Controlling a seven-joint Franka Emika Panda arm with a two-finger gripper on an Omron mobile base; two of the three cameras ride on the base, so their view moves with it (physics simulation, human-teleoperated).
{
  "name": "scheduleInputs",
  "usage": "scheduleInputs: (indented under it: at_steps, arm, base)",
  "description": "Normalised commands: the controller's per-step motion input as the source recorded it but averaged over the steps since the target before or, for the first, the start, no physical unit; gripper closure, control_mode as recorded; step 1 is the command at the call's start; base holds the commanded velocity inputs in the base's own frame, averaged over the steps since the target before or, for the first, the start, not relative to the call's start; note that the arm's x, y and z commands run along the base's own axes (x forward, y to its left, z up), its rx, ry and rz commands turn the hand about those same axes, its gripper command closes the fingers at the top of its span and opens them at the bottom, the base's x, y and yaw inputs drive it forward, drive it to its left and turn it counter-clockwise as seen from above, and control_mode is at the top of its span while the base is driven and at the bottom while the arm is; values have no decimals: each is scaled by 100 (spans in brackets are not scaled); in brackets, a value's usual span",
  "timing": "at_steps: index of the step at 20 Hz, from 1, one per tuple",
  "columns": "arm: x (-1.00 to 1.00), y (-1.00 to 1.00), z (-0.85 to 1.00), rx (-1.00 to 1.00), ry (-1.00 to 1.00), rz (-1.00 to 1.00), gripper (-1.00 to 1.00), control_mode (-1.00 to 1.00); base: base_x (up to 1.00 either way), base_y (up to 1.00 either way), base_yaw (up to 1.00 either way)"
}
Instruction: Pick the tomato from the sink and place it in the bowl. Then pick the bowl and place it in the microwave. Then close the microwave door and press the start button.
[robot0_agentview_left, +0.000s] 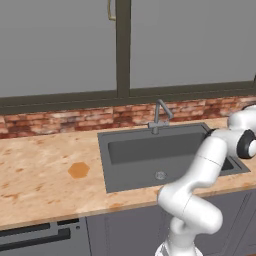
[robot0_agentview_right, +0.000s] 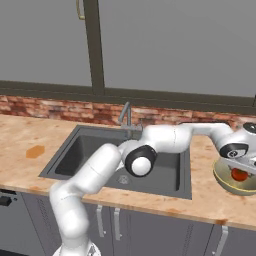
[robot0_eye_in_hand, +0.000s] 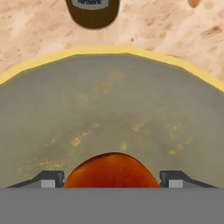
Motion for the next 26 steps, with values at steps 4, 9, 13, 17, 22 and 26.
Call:
scheduleInputs:
  at_steps: [4, 9, 13, 17, 22, 26]
  arm:
    - [-4, 9, 20, -4, 0, 9, -100, -100]
    - [-39, 64, 21, -19, 0, 14, -100, -100]
    - [-67, 100, 6, -36, 5, 27, -100, -100]
    - [-60, 100, -11, -39, 12, 34, -100, -100]
    - [-36, 98, -55, -29, 14, 37, -100, -100]
    - [2, 48, -28, -16, 19, 26, -100, -100]
  base:
    - [0, 0, 0]
    - [0, 0, 0]
    - [0, 0, 0]
    - [0, 0, 0]
    - [0, 0, 0]
    - [0, 0, 0]
